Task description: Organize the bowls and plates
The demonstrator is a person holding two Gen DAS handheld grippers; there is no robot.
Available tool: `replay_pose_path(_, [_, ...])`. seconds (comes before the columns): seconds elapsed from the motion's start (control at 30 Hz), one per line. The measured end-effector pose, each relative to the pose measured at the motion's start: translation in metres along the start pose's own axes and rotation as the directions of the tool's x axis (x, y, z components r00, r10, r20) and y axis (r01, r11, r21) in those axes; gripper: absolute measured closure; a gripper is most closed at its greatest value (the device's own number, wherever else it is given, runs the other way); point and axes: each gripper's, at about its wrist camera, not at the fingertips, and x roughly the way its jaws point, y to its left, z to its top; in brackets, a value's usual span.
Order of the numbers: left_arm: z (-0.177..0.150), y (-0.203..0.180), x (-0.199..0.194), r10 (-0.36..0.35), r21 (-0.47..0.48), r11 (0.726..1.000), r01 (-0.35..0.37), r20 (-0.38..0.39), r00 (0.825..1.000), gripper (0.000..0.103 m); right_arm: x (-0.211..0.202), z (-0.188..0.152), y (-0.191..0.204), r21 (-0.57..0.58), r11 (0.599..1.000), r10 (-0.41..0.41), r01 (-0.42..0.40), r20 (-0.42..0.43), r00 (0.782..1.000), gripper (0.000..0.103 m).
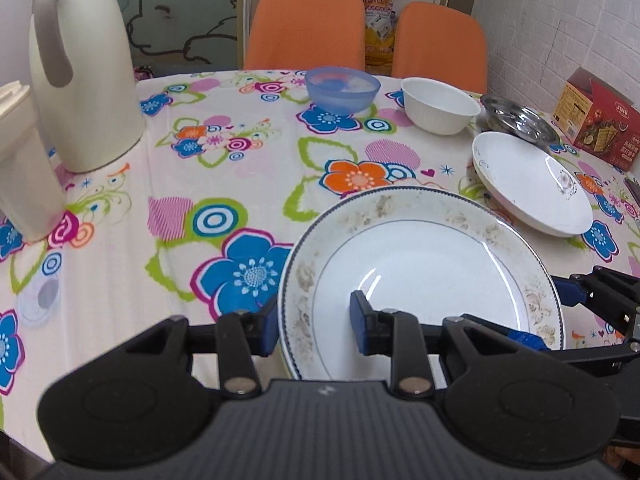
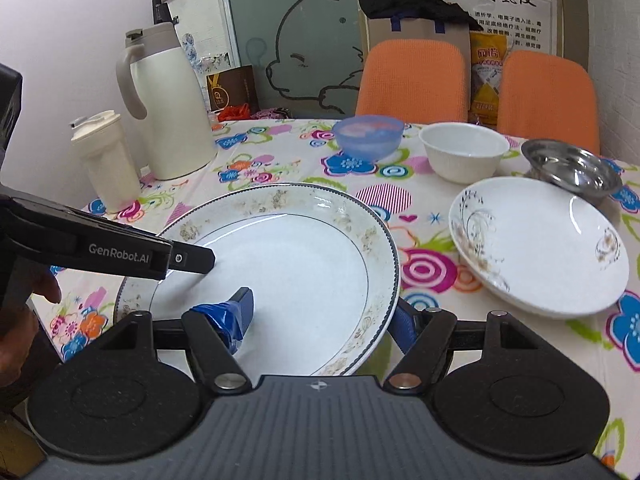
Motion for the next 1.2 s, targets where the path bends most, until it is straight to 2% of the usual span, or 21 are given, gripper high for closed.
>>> replay_pose_path(0.23, [-0.008, -0.001, 0.001, 0.025, 0.027, 0.999, -0.026, 0.033, 0.999, 0.075, 0.005, -0.015, 0.004, 0.018, 1.0, 0.001, -0.001, 0.001, 1.0, 0.046])
replay_pose_path(0.33, [-0.011, 0.004, 0.01, 0.003, -0.001, 1.0, -0.003, 0.002, 1.0, 0.075, 0.006, -0.019, 0.002, 0.033, 0.999, 0.013, -0.014, 0.006, 1.0, 0.046])
replay_pose_path(0.47, [-0.016, 0.006, 0.007, -0.012, 0.004, 1.0, 0.012, 0.049, 0.999, 0.074, 0.005, -0.024, 0.0, 0.051, 0.999, 0.012, -0.013, 0.019, 1.0, 0.046])
replay_pose_path(0.5, [-0.015, 0.006, 0.005, -0.009, 0.004, 1.0, 0.009, 0.062, 0.998, 0.067, 0.004, -0.023, -0.001, 0.062, 0.998, 0.014, -0.015, 0.023, 1.0, 0.046])
replay_pose_path(0.53, [-0.014, 0.006, 0.002, -0.009, 0.006, 1.0, 0.008, 0.078, 0.997, 0.052, 0.005, -0.023, -0.001, 0.069, 0.997, 0.017, -0.018, 0.022, 1.0, 0.046])
replay_pose_path(0.57, [-0.013, 0.007, -0.003, -0.011, 0.008, 1.0, 0.01, 0.1, 0.995, 0.044, 0.005, -0.022, -0.002, 0.069, 0.997, 0.016, -0.017, 0.019, 1.0, 0.046])
replay_pose_path(0.63, [-0.01, 0.01, -0.015, -0.006, 0.001, 1.0, 0.006, 0.151, 0.988, 0.04, 0.004, -0.022, -0.001, 0.068, 0.998, 0.006, -0.008, 0.024, 1.0, 0.046])
replay_pose_path(0.73, [-0.001, 0.015, -0.028, -0.011, -0.027, 1.0, 0.016, 0.194, 0.981, 0.039, -0.004, -0.021, -0.001, 0.075, 0.997, -0.04, 0.034, 0.088, 0.995, 0.045])
replay_pose_path(0.8, [0.007, 0.015, -0.03, -0.014, -0.032, 0.999, 0.021, 0.191, 0.981, 0.038, -0.011, -0.018, -0.002, 0.077, 0.995, -0.076, 0.066, 0.133, 0.988, 0.044])
replay_pose_path(0.9, [0.013, 0.008, -0.028, -0.028, -0.018, 0.999, 0.032, 0.178, 0.984, 0.038, -0.024, -0.01, -0.011, 0.094, 0.994, -0.071, 0.056, 0.175, 0.982, 0.044])
replay_pose_path(1.03, [0.015, -0.01, -0.015, -0.062, 0.024, 0.998, 0.06, 0.138, 0.988, 0.037, -0.039, -0.006, -0.038, 0.096, 0.99, -0.119, 0.103, 0.17, 0.978, 0.043])
replay_pose_path(1.1, [0.019, -0.021, -0.005, -0.089, 0.045, 0.995, 0.085, 0.11, 0.99, 0.037, -0.046, -0.01, -0.06, 0.124, 0.981, -0.166, 0.148, 0.152, 0.974, 0.043])
replay_pose_path(1.2, [0.035, -0.042, 0.011, -0.146, 0.075, 0.987, 0.141, 0.071, 0.987, 0.037, -0.057, -0.015, -0.097, 0.18, 0.955, -0.26, 0.234, 0.135, 0.956, 0.043])
